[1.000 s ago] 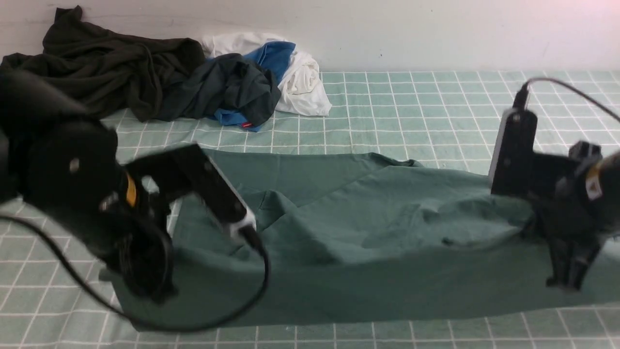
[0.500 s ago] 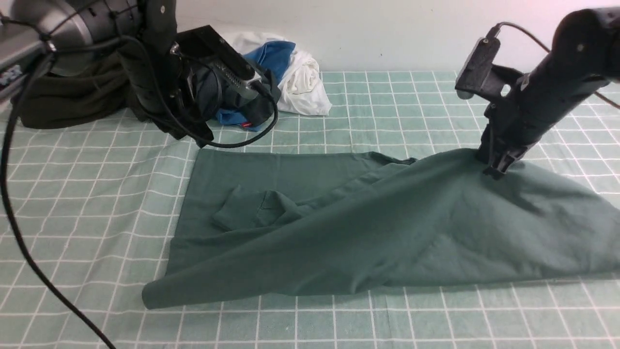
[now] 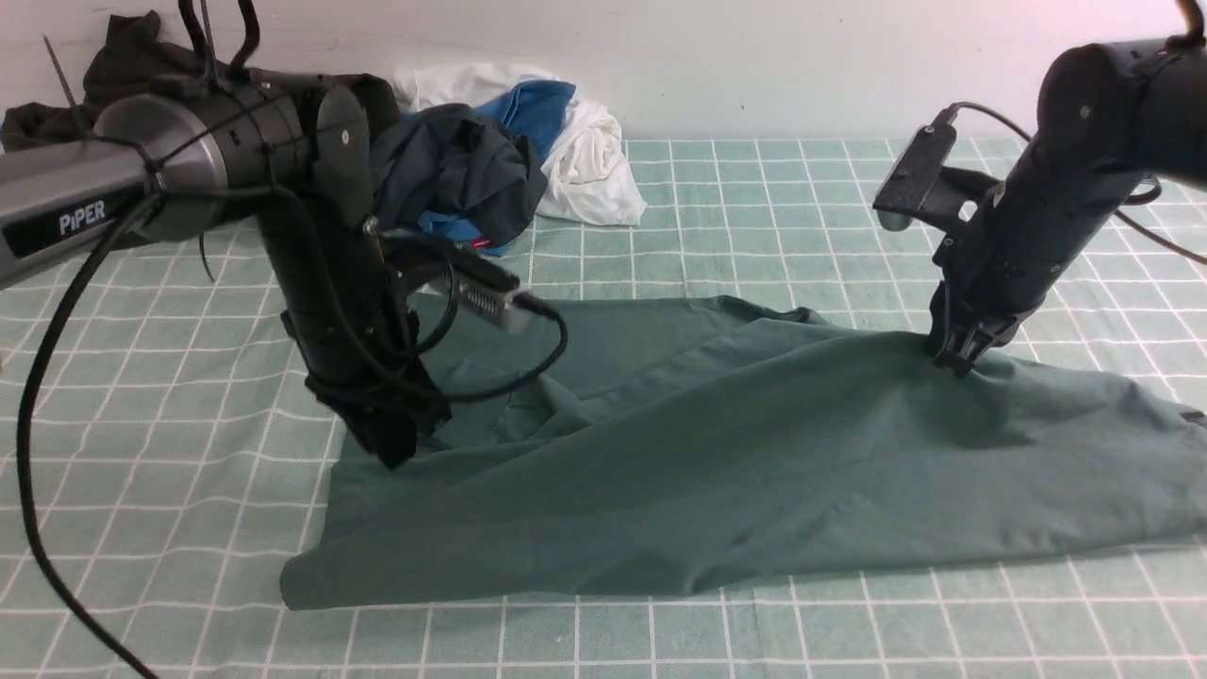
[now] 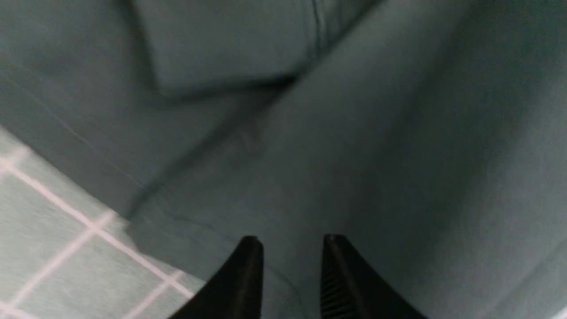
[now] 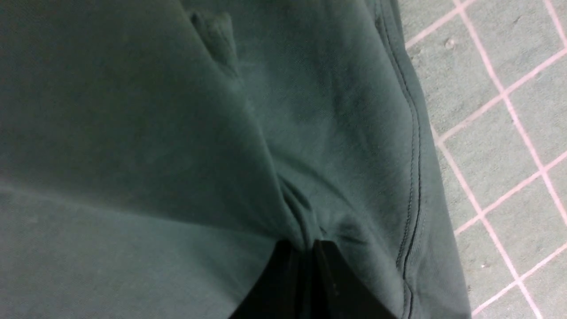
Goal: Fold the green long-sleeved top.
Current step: Use both arms to drag the lower edge of the fabric forward and fold it over the upper edge
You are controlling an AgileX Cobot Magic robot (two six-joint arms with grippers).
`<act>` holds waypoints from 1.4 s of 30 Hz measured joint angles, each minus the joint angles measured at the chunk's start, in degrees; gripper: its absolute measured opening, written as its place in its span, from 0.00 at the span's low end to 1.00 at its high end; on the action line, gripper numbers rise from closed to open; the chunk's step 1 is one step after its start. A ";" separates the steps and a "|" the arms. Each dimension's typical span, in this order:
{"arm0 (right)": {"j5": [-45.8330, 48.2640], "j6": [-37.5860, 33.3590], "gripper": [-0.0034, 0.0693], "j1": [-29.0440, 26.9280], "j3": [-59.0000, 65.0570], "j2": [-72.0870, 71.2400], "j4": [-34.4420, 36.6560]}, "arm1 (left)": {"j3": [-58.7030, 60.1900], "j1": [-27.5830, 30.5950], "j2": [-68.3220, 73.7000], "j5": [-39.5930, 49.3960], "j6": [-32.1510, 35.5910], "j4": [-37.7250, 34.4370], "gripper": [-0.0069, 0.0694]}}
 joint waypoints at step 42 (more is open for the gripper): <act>-0.04 -0.42 0.06 0.00 -0.20 0.00 1.51 | -4.98 0.00 1.54 -11.04 4.28 9.02 0.10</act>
